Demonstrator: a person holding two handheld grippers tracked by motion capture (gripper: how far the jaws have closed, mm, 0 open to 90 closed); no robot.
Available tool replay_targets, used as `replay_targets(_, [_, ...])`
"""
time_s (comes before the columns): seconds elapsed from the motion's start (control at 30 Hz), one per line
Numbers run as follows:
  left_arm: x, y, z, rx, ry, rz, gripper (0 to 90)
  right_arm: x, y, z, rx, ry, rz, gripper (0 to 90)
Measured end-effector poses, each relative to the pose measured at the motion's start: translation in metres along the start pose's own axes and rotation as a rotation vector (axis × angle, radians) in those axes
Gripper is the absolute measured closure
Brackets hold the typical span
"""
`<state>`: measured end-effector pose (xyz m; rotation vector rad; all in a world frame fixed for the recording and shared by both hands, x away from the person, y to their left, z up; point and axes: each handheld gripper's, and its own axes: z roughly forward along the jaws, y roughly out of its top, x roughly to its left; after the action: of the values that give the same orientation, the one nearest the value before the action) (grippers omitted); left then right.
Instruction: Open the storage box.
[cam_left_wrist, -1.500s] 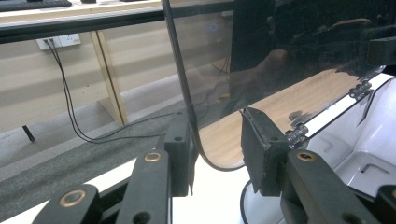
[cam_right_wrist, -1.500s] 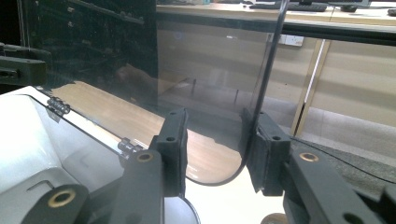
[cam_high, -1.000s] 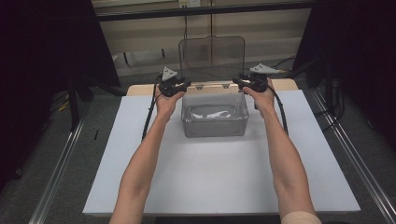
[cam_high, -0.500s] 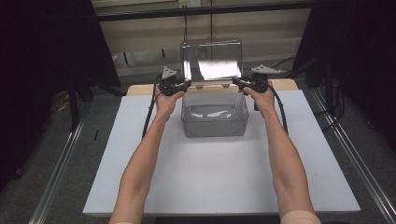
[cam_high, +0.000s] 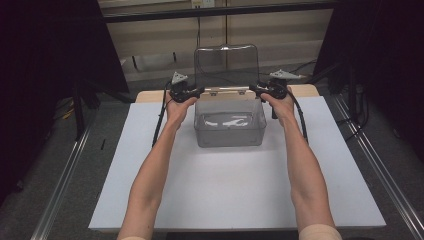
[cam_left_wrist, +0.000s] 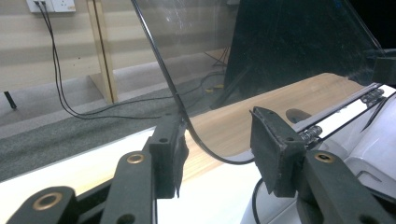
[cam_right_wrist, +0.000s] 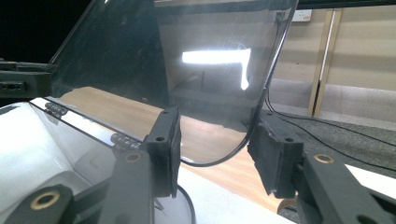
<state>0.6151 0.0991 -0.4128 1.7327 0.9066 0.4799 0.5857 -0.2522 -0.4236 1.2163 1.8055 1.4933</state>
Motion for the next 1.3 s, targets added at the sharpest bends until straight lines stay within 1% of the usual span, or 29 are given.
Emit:
replay_targets(0.07, [-0.0016, -0.0006, 0.0016, -0.004, 0.001, -0.012, 52.4, -0.0004, -0.0002, 0.0002, -0.003, 0.003, -0.002, 53.6])
replay_targets(0.1, [-0.0014, -0.0003, 0.0017, -0.002, 0.001, -0.011, 52.0, -0.0002, 0.0001, 0.0001, 0.000, 0.001, -0.005, 53.5])
replay_targets(0.17, [-0.0004, -0.0005, 0.0017, -0.002, -0.007, -0.019, 52.0, 0.0001, 0.0003, 0.0000, 0.001, 0.000, -0.008, 53.4])
replay_targets(0.4, [0.0007, -0.0010, 0.0022, -0.006, -0.012, -0.036, 51.9, -0.0007, 0.0000, 0.0006, 0.002, 0.001, 0.012, 53.1])
replay_targets(0.47, [0.0001, -0.0011, 0.0023, -0.004, -0.007, -0.043, 52.0, -0.0008, -0.0001, 0.0005, 0.004, 0.000, 0.015, 53.0])
replay_targets(0.57, [0.0010, -0.0013, 0.0022, -0.002, -0.013, -0.045, 52.0, -0.0013, -0.0001, 0.0006, 0.005, 0.005, 0.020, 52.8])
replay_targets(0.67, [0.0015, -0.0014, 0.0023, -0.003, -0.015, -0.046, 52.0, -0.0009, 0.0003, 0.0005, 0.011, -0.001, 0.019, 52.2])
replay_targets(0.77, [0.0019, -0.0021, 0.0024, -0.003, -0.016, -0.061, 51.8, -0.0008, 0.0006, 0.0009, 0.013, -0.006, 0.021, 51.7])
replay_targets(0.8, [0.0018, -0.0022, 0.0025, -0.002, -0.015, -0.073, 51.8, -0.0008, 0.0005, 0.0010, 0.012, -0.009, 0.025, 51.6])
replay_targets(0.83, [0.0019, -0.0023, 0.0025, -0.001, -0.016, -0.075, 51.8, -0.0007, 0.0003, 0.0011, 0.013, -0.009, 0.031, 51.4])
replay_targets(1.0, [0.0029, -0.0031, 0.0026, -0.002, -0.019, -0.082, 51.7, -0.0007, 0.0000, 0.0010, 0.014, -0.010, 0.039, 51.4])
replay_targets(1.23, [0.0028, -0.0029, 0.0024, -0.001, -0.018, -0.079, 51.6, -0.0003, 0.0002, 0.0009, 0.016, -0.016, 0.038, 51.4])
replay_targets(1.3, [0.0029, -0.0030, 0.0022, 0.000, -0.019, -0.084, 51.4, -0.0005, 0.0000, 0.0009, 0.015, -0.016, 0.044, 51.3])
